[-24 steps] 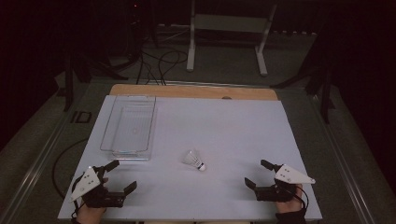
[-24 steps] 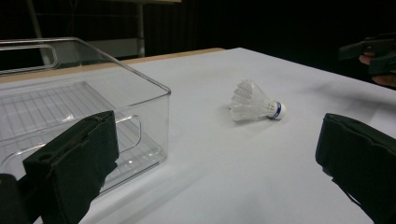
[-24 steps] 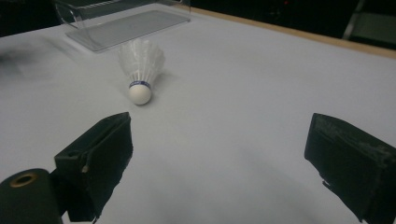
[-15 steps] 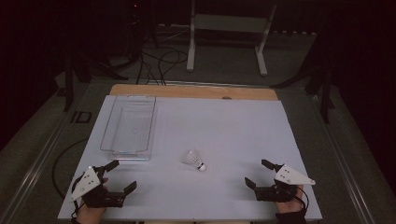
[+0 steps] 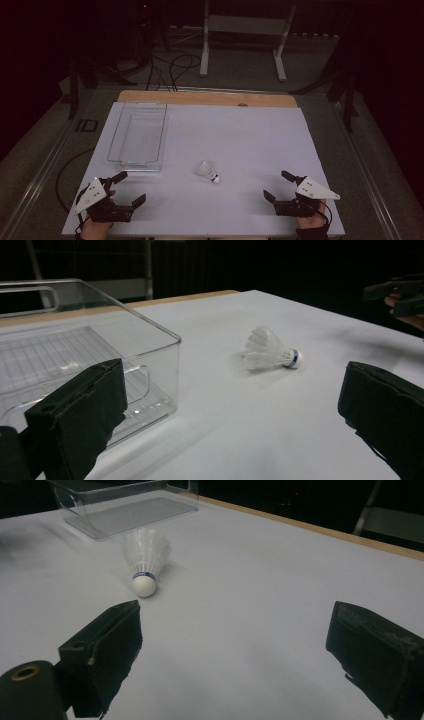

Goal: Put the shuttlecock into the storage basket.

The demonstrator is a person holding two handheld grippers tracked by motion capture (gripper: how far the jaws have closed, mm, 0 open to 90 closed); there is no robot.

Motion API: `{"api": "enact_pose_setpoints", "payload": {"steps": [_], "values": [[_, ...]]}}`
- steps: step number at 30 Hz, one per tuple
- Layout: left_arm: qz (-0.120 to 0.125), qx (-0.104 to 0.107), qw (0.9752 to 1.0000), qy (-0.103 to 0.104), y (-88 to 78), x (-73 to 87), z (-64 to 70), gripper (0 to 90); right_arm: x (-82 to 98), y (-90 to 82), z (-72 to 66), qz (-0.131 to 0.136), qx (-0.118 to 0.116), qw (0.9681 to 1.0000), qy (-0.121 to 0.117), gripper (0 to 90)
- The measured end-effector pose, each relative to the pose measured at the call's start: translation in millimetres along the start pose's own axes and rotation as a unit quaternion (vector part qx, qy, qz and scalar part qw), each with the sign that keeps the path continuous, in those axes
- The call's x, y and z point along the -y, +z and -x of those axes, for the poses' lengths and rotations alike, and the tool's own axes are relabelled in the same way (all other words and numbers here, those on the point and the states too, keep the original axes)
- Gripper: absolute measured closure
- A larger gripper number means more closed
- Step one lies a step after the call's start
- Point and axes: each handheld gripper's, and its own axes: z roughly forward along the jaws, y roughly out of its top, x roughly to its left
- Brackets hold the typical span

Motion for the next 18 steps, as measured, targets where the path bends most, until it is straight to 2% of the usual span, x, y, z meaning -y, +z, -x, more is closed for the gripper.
{"api": "enact_pose_setpoints", "payload": {"steps": [6,11,15,18], "values": [[-0.021,0.014,0.9996,0.010,2.3,-4.0,3.3,0.2,-0.4,-1.8,0.9,0.004,-0.002,1.0000,0.005,7.7],[-0.038,0.031,0.9988,0.007,5.9,-8.7,4.8,0.2,-1.1,-3.6,0.3,0.008,-0.003,1.0000,0.004,7.7],[-0.058,0.042,0.9973,0.017,8.0,-17.1,7.3,0.2,-1.6,-3.8,-0.1,0.010,-0.002,0.9999,0.000,7.7],[-0.084,0.052,0.9945,0.034,9.5,-22.3,8.6,0.2,-1.7,-3.9,-1.2,0.009,-0.005,0.9999,0.003,7.7]]}}
